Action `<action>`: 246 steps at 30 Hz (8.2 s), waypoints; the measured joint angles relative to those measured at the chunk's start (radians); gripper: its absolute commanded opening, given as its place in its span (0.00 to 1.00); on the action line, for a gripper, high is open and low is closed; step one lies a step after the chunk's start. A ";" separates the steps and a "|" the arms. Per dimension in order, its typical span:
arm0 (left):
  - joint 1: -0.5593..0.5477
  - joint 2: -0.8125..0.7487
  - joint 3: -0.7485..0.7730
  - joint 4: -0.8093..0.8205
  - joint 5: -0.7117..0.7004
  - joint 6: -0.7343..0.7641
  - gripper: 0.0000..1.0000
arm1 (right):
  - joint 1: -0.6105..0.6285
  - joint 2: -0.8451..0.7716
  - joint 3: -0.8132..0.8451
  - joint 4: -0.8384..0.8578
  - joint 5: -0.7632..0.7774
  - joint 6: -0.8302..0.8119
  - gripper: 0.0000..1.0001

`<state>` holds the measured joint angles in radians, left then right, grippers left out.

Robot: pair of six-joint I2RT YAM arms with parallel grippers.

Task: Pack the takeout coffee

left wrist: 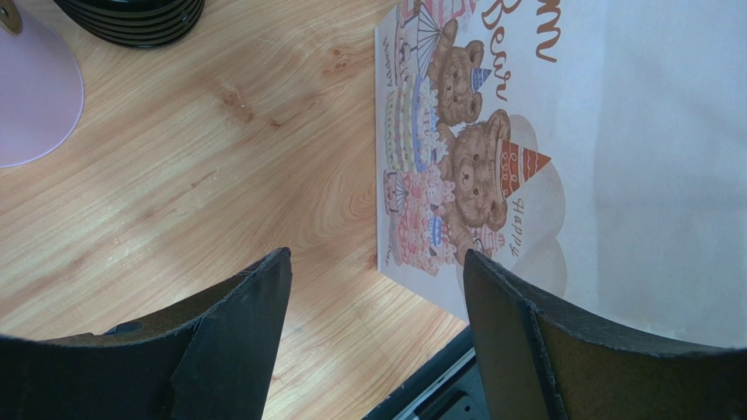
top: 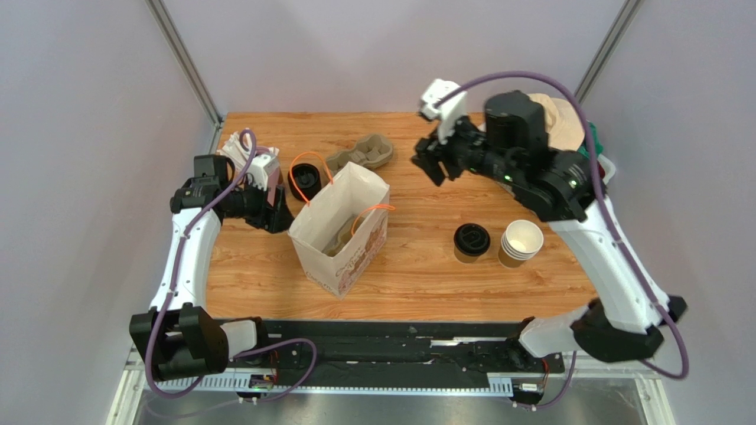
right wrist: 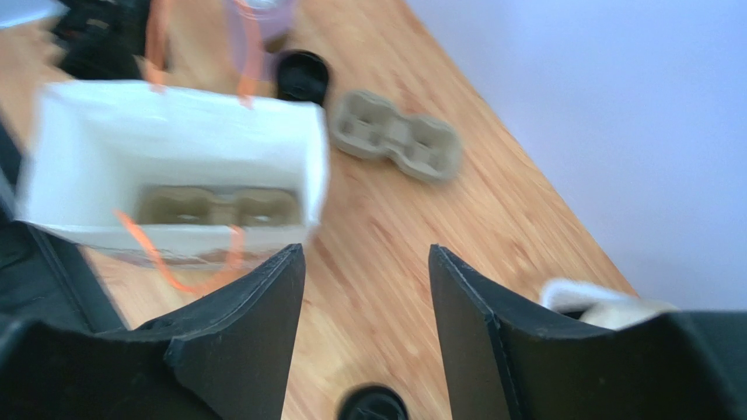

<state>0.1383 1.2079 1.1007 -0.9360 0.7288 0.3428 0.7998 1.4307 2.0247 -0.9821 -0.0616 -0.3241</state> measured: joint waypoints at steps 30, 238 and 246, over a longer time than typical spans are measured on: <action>0.000 -0.003 -0.003 0.006 -0.006 -0.002 0.81 | -0.396 -0.109 -0.866 -0.049 -0.133 -0.060 0.37; 0.164 -0.092 0.226 -0.154 0.290 0.089 0.90 | 0.096 0.756 0.231 -0.227 -0.083 0.062 0.00; 0.156 -0.043 0.317 -0.212 0.409 0.089 0.91 | 0.096 0.753 0.225 -0.215 -0.097 0.062 0.00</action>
<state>0.2947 1.1652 1.4181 -1.1477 1.1381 0.4320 0.8955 2.1841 2.2501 -1.1969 -0.1585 -0.2619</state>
